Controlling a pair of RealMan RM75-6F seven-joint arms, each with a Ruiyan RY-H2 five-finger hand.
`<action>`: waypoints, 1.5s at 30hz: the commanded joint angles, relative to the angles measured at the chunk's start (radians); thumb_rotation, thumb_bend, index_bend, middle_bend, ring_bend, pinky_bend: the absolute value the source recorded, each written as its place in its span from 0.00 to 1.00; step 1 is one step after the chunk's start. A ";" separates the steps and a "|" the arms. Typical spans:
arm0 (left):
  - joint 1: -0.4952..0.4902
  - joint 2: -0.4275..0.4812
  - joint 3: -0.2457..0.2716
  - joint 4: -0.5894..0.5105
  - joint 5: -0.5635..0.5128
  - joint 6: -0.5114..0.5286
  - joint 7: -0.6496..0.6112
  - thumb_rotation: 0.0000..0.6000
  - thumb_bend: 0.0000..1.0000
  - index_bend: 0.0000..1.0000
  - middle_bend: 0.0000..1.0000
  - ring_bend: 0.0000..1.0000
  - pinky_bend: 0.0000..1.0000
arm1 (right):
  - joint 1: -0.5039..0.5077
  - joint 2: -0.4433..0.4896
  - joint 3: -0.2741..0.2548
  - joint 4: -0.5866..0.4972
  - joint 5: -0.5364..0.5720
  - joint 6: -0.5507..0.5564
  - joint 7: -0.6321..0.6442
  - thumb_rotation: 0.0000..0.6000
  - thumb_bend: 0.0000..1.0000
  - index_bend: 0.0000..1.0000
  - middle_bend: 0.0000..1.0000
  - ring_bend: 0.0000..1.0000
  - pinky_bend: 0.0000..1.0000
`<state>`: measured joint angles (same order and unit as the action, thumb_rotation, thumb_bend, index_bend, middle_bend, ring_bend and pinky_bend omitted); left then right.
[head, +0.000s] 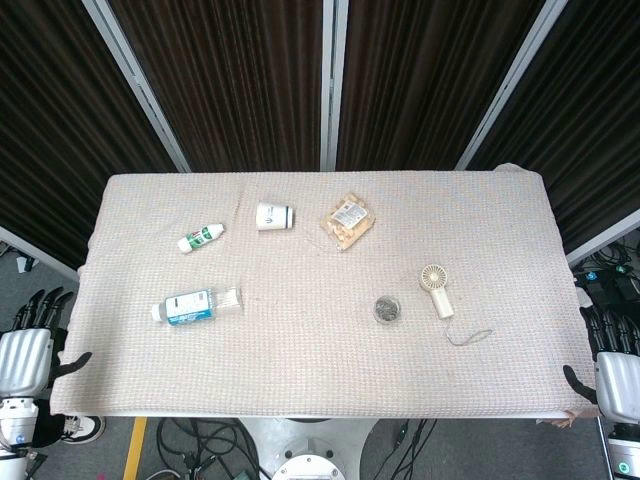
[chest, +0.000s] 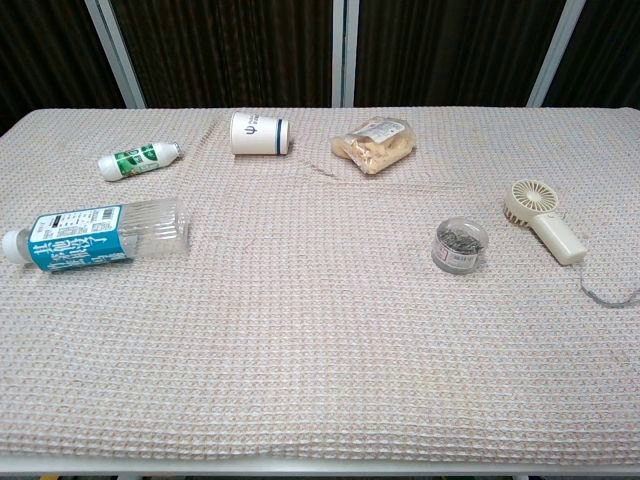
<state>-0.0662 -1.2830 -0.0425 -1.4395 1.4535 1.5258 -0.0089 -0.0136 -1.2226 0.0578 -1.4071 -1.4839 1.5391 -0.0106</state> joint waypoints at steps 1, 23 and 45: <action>0.002 -0.001 0.000 0.003 0.003 0.001 -0.002 1.00 0.01 0.11 0.07 0.02 0.14 | 0.001 -0.001 0.003 -0.003 0.000 0.003 -0.004 1.00 0.14 0.00 0.00 0.00 0.00; -0.006 0.024 0.009 -0.038 0.037 -0.016 0.028 1.00 0.01 0.11 0.07 0.02 0.14 | 0.010 0.019 0.012 -0.058 0.006 -0.006 -0.031 1.00 0.50 0.00 0.00 0.00 0.00; -0.004 0.000 0.012 0.042 0.032 -0.037 -0.041 1.00 0.01 0.11 0.07 0.02 0.14 | 0.096 -0.024 0.028 -0.116 -0.009 -0.092 -0.155 1.00 1.00 0.00 0.61 0.67 0.69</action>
<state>-0.0703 -1.2821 -0.0301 -1.3996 1.4866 1.4904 -0.0479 0.0700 -1.2418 0.0786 -1.5125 -1.4940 1.4573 -0.1444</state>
